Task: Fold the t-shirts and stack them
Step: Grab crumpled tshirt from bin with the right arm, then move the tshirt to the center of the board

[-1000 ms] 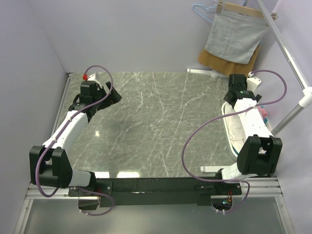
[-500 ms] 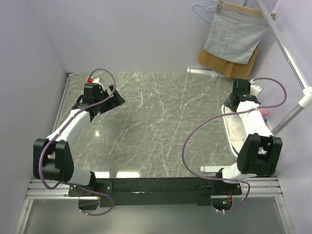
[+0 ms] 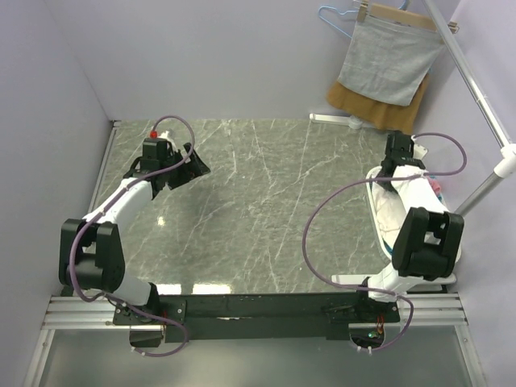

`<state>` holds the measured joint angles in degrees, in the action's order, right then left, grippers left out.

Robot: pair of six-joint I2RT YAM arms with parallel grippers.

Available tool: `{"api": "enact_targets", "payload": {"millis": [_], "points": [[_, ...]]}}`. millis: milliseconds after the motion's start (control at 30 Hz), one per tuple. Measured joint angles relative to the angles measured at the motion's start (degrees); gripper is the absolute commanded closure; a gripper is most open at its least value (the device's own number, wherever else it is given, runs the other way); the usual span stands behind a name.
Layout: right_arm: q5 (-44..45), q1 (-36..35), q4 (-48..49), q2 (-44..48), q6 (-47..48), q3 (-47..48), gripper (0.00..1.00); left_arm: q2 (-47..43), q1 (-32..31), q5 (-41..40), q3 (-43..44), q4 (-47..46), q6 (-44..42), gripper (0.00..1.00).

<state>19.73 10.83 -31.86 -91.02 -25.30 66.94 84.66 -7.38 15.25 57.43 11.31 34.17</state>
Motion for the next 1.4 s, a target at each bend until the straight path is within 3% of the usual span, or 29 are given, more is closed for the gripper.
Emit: {"api": "enact_targets", "payload": {"millis": [133, 167, 233, 267, 333, 567, 833, 1000, 1167, 1300, 1400], "points": [[-3.04, -0.57, 1.57, 5.92, 1.42, -2.25, 1.00, 0.94, 0.00, 0.61, 0.00, -0.57, 0.15, 0.22], [-3.93, -1.25, 1.84, 8.59, 2.05, -2.73, 1.00, 1.09, 0.00, 0.83, 0.00, -0.76, 0.20, 0.34], [-5.62, -3.26, 1.90, 14.43, 3.52, -2.91, 1.00, 1.14, 0.00, 1.29, 0.00, -0.87, 0.50, 0.46], [-6.38, -4.52, 2.25, 17.73, 4.31, -2.84, 1.00, 1.14, 0.00, 1.46, 0.00, -1.01, 0.76, 0.57], [-7.72, -7.54, 2.29, 23.76, 5.86, -1.92, 1.00, 1.14, 0.00, 1.55, 0.00, -1.22, 1.03, 0.61], [-13.60, -15.41, 2.60, 32.39, 10.49, 8.24, 1.00, 1.14, 0.00, 1.75, 0.00, -1.22, 1.22, 0.53], [-27.10, -16.61, 3.06, 36.65, 11.96, 12.35, 1.00, 1.14, 0.00, 1.92, 0.00, -1.20, 1.51, 0.51], [-43.10, -19.21, 5.29, 31.89, 10.99, 21.62, 1.00, 1.11, 0.00, 1.90, 0.00, -1.22, 1.92, 0.47], [-53.55, -26.97, 7.98, 22.73, 10.32, 30.40, 1.00, 0.96, 0.00, 1.66, 0.00, -1.11, 2.45, 0.42], [-55.87, -31.61, 8.50, 16.87, 9.81, 29.59, 1.00, -0.35, 0.00, -0.26, 0.00, -0.33, 2.56, 0.33], [-54.60, -34.07, 9.55, 13.75, 9.22, 23.61, 1.00, -2.78, 0.00, -3.02, -0.09, 0.81, 2.75, 0.27]]}}
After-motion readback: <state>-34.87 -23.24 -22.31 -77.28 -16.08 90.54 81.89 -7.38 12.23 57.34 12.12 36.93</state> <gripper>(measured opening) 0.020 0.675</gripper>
